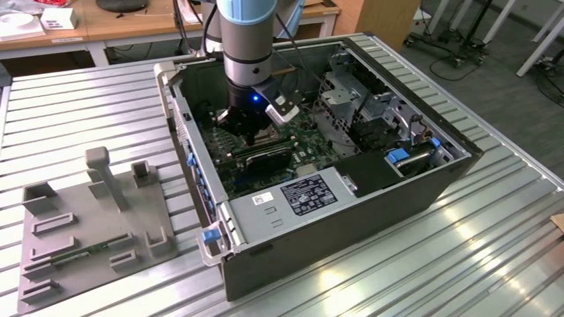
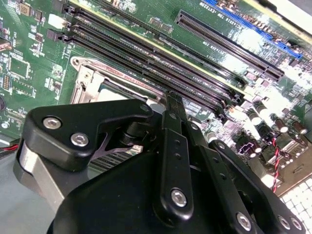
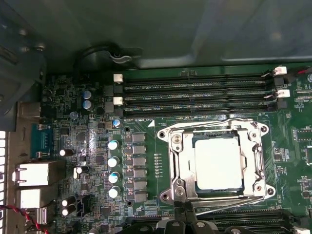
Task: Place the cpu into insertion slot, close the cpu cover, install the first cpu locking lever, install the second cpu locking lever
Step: 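Install the second cpu locking lever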
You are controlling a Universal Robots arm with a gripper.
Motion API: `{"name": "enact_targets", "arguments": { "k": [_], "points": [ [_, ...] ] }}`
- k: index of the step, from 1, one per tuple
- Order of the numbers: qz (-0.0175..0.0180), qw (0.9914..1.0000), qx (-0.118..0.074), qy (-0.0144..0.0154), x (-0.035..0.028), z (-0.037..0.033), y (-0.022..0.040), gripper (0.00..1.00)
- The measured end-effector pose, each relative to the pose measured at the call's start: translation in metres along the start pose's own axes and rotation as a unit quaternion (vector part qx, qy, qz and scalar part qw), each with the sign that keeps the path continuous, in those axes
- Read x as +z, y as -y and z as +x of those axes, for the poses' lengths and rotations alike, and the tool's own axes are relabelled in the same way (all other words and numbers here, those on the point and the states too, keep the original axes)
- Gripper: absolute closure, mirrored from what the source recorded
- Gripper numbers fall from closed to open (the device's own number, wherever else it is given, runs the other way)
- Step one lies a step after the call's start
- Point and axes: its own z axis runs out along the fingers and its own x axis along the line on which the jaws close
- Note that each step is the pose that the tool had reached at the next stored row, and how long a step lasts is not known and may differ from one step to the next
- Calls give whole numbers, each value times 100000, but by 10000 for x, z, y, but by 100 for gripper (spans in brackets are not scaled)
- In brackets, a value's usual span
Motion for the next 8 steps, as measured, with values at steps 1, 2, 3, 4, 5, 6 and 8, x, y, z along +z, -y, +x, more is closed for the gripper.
{"name": "enact_targets", "arguments": {
  "k": [1, 2, 3, 4, 5, 6, 8],
  "points": [
    [2, 100000, 4, -4, 0, 0, 0, 90],
    [2, 100000, 10, -2, 0, 0, 0, 90],
    [1, 100000, 10, -2, 0, 0, 0, 90],
    [-1, 100000, 10, -1, 0, 0, 0, 90],
    [-1, 100000, 11, -1, 0, 0, 0, 90],
    [1, 100000, 11, -2, 0, 0, 0, 90],
    [-17, 100000, 21, 17, 4, 10, 1, 90]
  ]
}}
